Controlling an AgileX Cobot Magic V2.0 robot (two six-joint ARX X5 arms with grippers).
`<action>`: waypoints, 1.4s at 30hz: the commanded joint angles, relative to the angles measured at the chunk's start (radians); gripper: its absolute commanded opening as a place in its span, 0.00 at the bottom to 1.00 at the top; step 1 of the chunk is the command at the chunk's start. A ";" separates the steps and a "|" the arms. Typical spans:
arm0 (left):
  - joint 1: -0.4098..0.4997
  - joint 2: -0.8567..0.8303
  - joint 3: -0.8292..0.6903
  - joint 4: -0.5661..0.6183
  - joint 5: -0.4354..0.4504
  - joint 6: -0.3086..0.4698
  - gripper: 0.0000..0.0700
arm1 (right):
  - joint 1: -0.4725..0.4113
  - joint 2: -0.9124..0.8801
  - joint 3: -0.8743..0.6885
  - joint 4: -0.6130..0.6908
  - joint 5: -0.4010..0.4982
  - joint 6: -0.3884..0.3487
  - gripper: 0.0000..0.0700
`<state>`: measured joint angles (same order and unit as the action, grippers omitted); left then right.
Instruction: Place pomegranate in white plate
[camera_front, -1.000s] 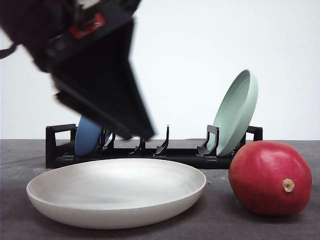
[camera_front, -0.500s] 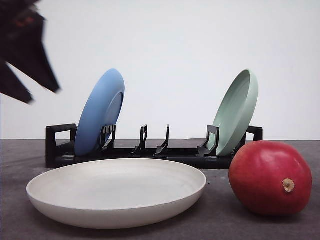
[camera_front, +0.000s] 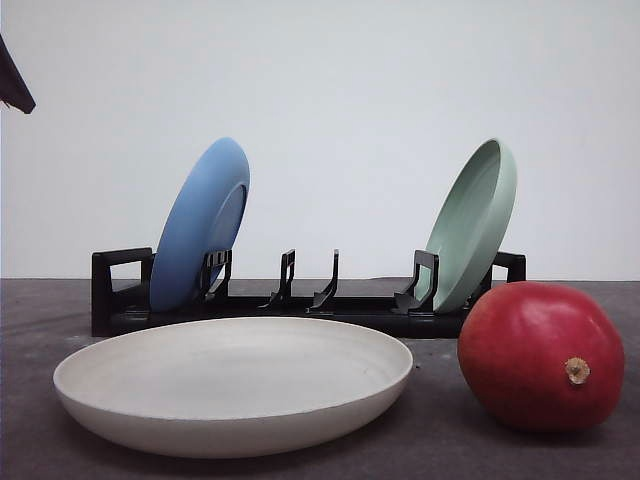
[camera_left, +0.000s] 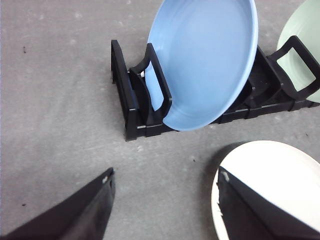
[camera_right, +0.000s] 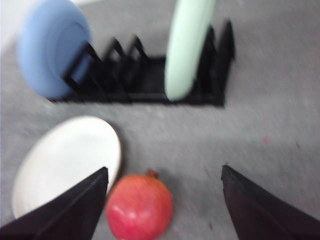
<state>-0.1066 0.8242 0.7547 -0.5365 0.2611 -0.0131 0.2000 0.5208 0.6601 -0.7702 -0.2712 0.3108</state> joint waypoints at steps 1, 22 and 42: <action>0.000 0.005 0.019 0.005 0.002 -0.003 0.56 | 0.020 0.049 0.027 -0.018 0.019 0.023 0.65; 0.000 0.006 0.019 0.005 0.002 -0.006 0.56 | 0.353 0.633 0.166 0.007 0.101 0.094 0.73; 0.000 0.006 0.018 0.009 0.002 -0.006 0.56 | 0.434 0.826 0.166 0.092 0.119 0.153 0.88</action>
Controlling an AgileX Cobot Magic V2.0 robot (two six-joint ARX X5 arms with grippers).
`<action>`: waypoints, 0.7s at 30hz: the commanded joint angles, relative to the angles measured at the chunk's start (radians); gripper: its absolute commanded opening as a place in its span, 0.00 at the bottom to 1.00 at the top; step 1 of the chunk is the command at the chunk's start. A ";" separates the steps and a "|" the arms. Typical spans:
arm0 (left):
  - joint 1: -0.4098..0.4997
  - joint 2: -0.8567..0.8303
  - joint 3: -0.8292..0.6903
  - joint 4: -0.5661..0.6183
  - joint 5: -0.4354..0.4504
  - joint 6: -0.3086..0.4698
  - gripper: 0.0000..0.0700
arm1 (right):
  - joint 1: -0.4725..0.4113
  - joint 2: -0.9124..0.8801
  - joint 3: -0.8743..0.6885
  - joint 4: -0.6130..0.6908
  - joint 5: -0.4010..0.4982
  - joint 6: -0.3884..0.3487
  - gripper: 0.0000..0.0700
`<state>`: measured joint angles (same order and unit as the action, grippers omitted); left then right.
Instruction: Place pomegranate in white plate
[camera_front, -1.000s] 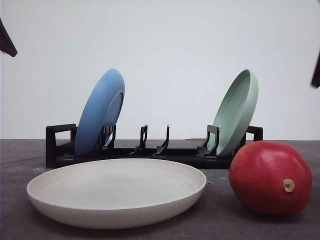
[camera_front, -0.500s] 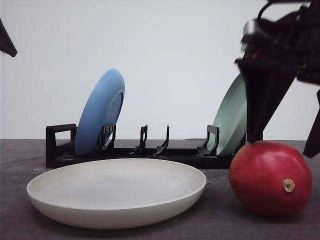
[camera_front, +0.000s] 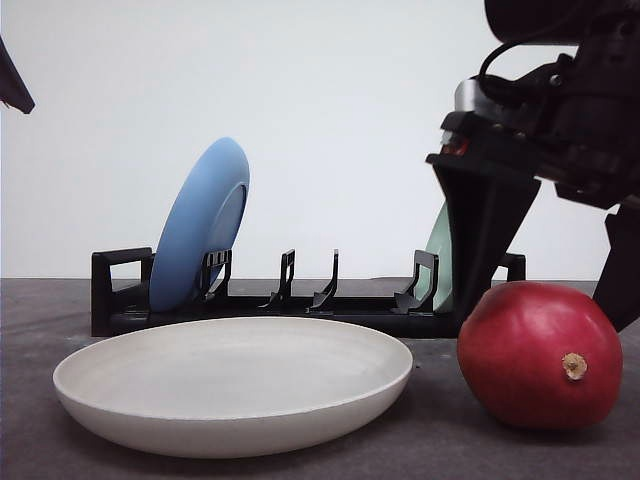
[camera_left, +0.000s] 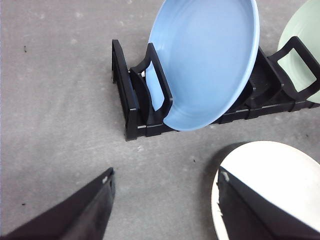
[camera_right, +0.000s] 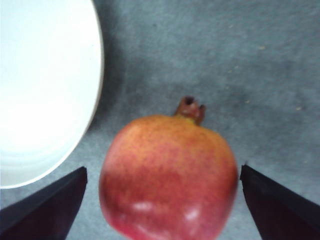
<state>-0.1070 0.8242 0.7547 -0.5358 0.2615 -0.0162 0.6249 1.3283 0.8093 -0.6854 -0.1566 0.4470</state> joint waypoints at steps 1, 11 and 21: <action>0.000 0.006 0.018 0.009 0.002 -0.003 0.56 | 0.009 0.028 0.017 0.008 0.004 0.017 0.87; 0.000 0.006 0.018 0.009 0.002 -0.003 0.56 | 0.008 0.082 0.022 0.000 -0.004 0.000 0.63; 0.000 0.006 0.018 0.011 0.002 -0.003 0.56 | 0.038 0.084 0.191 -0.154 -0.002 -0.161 0.63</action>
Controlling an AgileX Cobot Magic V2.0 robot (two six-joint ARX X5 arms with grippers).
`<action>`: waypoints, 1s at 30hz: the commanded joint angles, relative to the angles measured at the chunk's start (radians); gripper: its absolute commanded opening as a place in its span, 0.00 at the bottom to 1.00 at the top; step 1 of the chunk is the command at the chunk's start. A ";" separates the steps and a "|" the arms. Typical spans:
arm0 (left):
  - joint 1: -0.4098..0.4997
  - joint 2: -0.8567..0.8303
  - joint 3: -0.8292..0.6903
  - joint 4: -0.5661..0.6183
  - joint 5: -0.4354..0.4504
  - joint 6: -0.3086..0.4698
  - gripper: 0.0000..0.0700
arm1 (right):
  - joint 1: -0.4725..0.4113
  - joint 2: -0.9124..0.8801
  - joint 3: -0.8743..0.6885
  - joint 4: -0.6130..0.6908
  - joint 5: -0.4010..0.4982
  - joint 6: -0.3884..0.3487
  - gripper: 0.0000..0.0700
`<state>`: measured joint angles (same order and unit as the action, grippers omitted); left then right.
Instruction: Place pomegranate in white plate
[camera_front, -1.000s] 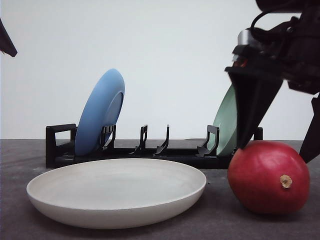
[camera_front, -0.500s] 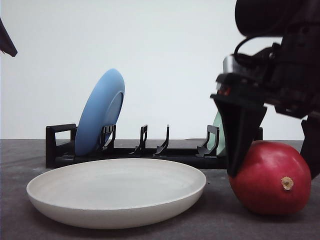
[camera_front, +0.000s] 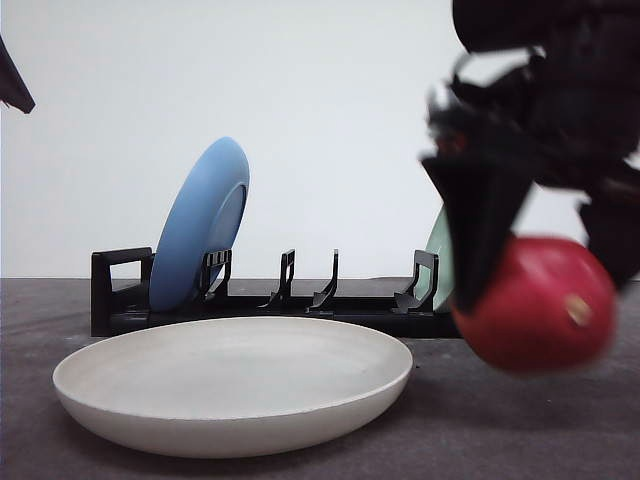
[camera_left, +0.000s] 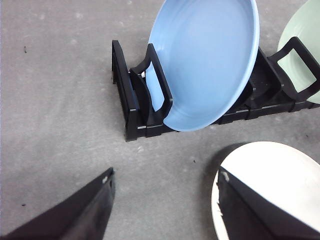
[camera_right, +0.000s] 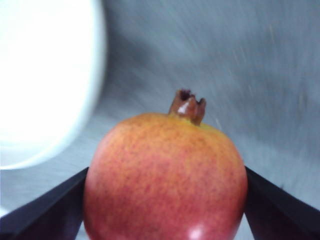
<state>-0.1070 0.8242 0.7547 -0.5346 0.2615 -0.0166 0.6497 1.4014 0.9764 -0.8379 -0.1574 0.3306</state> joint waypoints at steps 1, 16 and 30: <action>0.000 0.006 0.018 0.010 0.002 -0.003 0.56 | 0.022 0.011 0.040 -0.001 -0.002 -0.053 0.63; 0.000 0.006 0.018 0.010 0.002 -0.003 0.56 | 0.161 0.201 0.198 0.204 -0.053 -0.058 0.63; 0.000 0.006 0.018 0.010 0.002 -0.003 0.56 | 0.252 0.415 0.281 0.305 -0.044 -0.060 0.63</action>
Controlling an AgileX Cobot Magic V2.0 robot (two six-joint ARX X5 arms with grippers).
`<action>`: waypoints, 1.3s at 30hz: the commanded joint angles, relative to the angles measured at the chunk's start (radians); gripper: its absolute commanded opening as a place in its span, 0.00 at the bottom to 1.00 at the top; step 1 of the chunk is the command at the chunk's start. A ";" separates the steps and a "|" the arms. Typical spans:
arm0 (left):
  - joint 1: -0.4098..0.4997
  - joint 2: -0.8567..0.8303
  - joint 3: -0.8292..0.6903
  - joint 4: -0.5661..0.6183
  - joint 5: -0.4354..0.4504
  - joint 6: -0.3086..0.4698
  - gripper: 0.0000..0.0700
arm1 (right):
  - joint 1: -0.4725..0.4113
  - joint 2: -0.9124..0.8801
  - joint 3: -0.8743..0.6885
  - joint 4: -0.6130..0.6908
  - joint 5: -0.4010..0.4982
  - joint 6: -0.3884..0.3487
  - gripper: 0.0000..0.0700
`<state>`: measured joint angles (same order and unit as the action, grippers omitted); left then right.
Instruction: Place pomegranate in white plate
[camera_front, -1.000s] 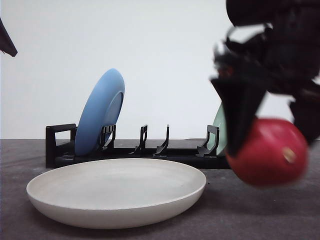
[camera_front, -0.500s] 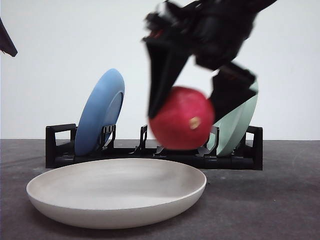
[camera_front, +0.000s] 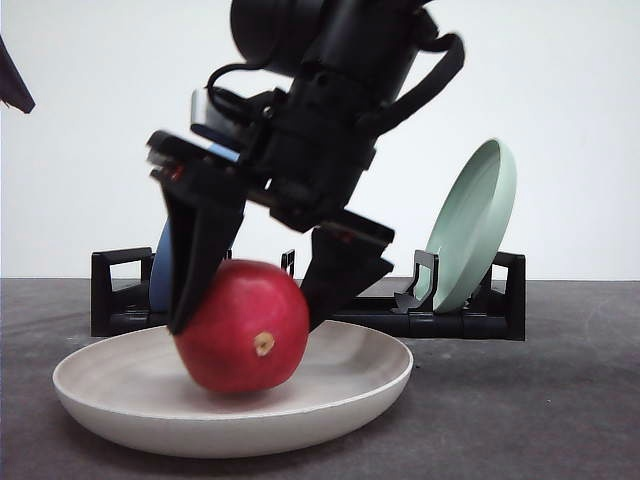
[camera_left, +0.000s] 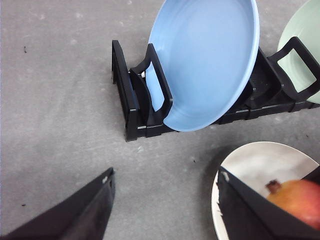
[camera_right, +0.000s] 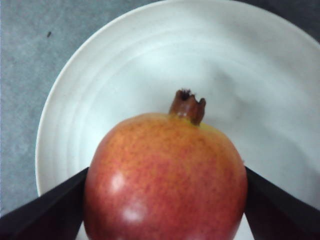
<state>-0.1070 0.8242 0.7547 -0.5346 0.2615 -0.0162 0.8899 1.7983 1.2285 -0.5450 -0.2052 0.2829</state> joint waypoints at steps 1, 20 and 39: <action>0.000 0.006 0.018 0.010 0.002 -0.003 0.56 | 0.014 0.023 0.029 0.014 0.004 -0.010 0.63; 0.000 0.006 0.018 0.010 0.002 -0.003 0.56 | 0.013 0.053 0.029 -0.010 0.030 -0.009 0.69; 0.000 0.006 0.018 0.010 0.002 -0.003 0.56 | 0.044 -0.143 -0.086 0.229 0.155 -0.104 0.90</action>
<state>-0.1070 0.8245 0.7547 -0.5346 0.2615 -0.0162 0.9224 1.6494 1.1544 -0.3396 -0.0515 0.1979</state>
